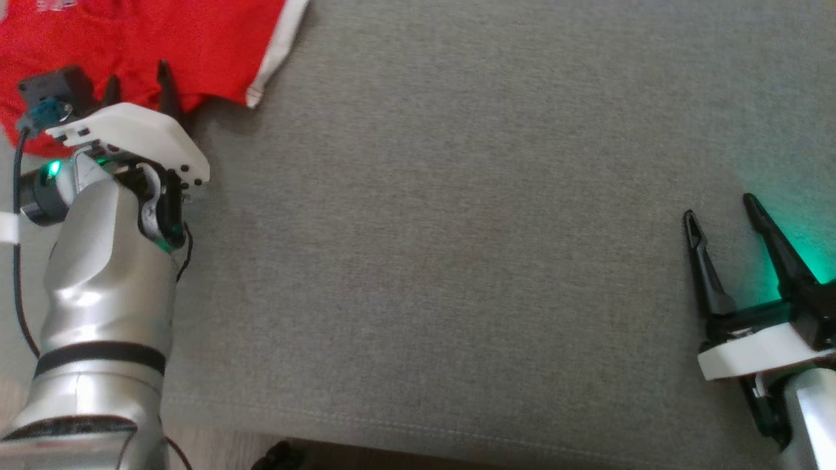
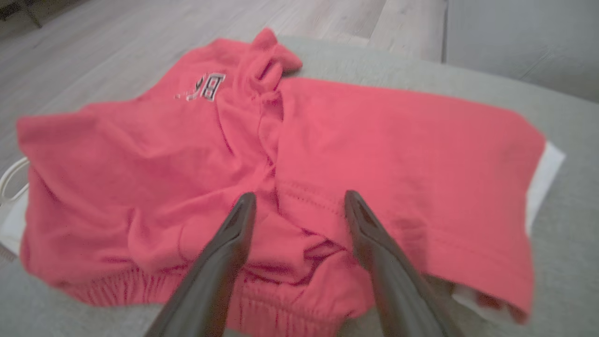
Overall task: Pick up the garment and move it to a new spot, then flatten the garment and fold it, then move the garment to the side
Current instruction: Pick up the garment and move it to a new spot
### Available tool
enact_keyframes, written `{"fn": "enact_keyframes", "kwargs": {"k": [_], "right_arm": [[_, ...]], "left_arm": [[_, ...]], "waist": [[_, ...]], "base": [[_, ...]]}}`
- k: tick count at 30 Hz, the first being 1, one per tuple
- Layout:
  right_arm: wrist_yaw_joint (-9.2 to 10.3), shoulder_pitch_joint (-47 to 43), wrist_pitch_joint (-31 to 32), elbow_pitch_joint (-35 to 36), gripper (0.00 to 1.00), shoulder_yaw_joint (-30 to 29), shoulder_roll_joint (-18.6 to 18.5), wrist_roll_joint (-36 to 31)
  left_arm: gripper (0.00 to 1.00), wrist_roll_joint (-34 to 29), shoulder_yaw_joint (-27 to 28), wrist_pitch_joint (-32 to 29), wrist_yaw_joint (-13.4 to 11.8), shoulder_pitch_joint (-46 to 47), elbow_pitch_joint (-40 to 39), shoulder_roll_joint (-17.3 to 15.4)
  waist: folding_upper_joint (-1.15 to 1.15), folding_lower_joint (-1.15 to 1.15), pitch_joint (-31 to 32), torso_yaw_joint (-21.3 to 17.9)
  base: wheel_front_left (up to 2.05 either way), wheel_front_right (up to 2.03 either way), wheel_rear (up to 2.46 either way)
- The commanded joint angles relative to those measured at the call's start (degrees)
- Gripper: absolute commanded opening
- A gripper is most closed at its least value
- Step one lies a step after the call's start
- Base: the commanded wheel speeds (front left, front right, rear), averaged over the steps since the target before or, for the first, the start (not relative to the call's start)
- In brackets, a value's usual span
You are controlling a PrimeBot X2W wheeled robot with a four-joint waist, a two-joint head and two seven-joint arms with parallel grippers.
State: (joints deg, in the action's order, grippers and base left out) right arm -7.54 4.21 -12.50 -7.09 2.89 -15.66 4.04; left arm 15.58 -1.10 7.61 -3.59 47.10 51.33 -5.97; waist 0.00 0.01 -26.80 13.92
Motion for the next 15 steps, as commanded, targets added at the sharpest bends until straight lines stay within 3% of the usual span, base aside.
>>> {"fn": "enact_keyframes", "kwargs": {"k": [1,4,5,6,11,15], "right_arm": [[0.05,-1.1,0.5,1.1,1.00,0.7,-1.6,0.3],[0.05,-2.0,1.1,2.2,1.00,0.3,-2.0,0.8],[0.05,-2.3,1.4,2.4,1.00,0.0,-2.0,0.9],[0.05,-2.4,1.5,2.6,1.00,-0.2,-2.0,0.9],[0.05,-3.3,1.6,2.4,1.00,-1.2,-0.8,1.4],[0.05,-3.9,1.2,0.9,1.00,-0.4,1.1,1.5]], "left_arm": [[1.00,-0.7,1.0,-0.3,0.1,1.7,1.0,-3.5],[1.00,-0.3,0.7,-1.6,0.7,4.0,6.7,-3.7],[0.09,-0.1,0.7,-2.0,1.3,4.6,8.3,-3.7],[0.00,-0.1,0.6,-2.0,1.5,5.1,9.6,-4.0],[0.00,-1.0,-0.8,0.7,2.8,7.1,13.0,-5.4],[0.00,-0.7,-1.5,4.0,5.4,9.3,12.7,-5.0]], "waist": [[0.00,-0.01,-1.4,-1.7],[0.00,-0.01,-1.5,-2.4],[0.00,-0.01,-1.4,-2.6],[0.00,-0.01,-1.2,-2.8],[0.00,-0.01,1.0,-3.2],[0.00,-0.01,4.9,-2.8]], "base": [[0.00,0.00,0.00],[0.00,0.00,0.00],[0.00,0.00,0.00],[0.00,0.00,0.00],[0.00,0.00,0.00],[0.00,0.00,0.00]]}}
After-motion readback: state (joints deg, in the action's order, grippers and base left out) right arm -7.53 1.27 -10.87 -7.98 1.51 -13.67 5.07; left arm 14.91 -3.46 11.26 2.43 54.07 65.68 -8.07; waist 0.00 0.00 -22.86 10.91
